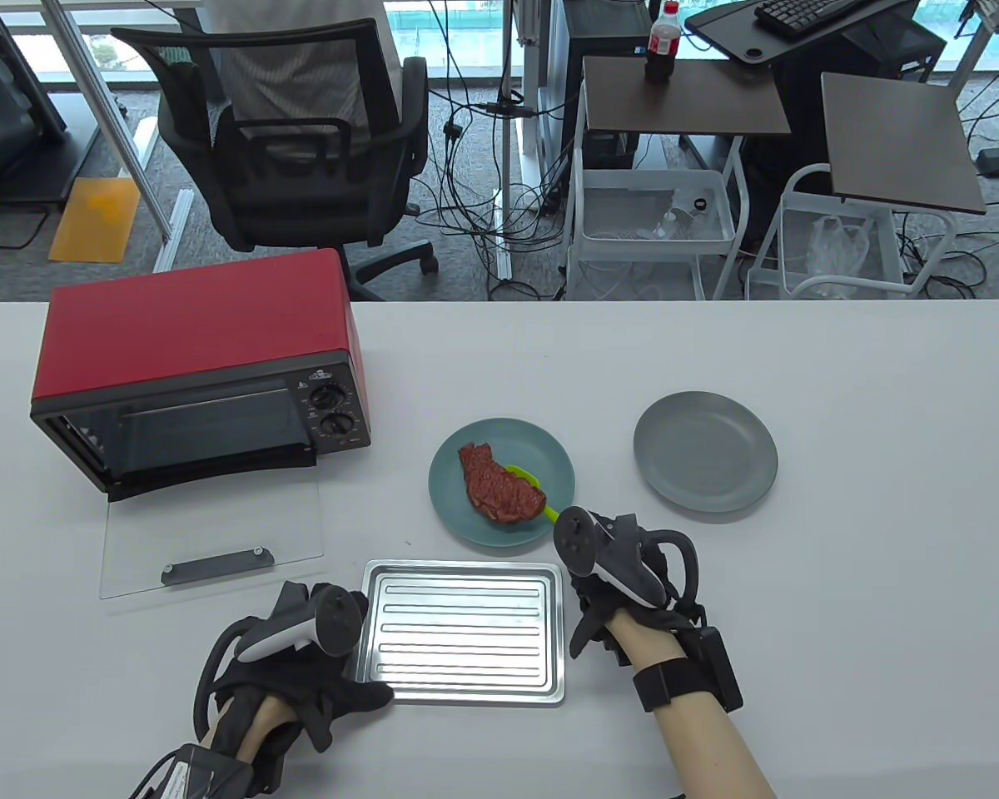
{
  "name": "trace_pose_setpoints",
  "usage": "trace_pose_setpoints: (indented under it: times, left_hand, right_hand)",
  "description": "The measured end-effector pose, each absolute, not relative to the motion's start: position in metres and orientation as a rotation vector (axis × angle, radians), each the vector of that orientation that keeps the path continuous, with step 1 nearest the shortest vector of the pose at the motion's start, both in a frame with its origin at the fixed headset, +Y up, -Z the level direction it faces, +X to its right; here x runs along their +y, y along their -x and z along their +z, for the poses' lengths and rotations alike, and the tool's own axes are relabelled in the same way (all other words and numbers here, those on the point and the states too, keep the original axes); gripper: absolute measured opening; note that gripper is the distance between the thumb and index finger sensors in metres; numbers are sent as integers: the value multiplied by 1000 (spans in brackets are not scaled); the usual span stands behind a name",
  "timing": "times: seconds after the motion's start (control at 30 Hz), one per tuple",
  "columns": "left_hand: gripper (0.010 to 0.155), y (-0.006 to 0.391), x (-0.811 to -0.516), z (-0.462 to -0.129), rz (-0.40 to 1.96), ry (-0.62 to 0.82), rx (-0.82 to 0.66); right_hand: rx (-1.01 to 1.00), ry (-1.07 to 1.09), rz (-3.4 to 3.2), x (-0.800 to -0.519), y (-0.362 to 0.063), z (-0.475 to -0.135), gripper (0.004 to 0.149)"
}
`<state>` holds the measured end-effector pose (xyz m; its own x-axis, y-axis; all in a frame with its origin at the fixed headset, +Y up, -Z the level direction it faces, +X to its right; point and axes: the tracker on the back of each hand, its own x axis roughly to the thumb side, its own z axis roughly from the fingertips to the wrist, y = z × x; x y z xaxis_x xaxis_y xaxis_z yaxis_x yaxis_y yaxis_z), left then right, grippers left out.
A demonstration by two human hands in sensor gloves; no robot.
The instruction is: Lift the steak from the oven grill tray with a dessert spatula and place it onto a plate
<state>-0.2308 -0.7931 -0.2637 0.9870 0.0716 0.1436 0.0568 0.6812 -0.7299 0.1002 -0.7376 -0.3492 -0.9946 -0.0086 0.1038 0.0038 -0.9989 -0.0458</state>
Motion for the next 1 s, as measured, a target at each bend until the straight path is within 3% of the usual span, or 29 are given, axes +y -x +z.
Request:
trace_pose_setpoints:
  times: [1.0]
  left_hand:
    - [104, 230, -793, -264, 7, 824, -166]
  right_hand:
    - [185, 223, -2871, -727, -101, -349, 38]
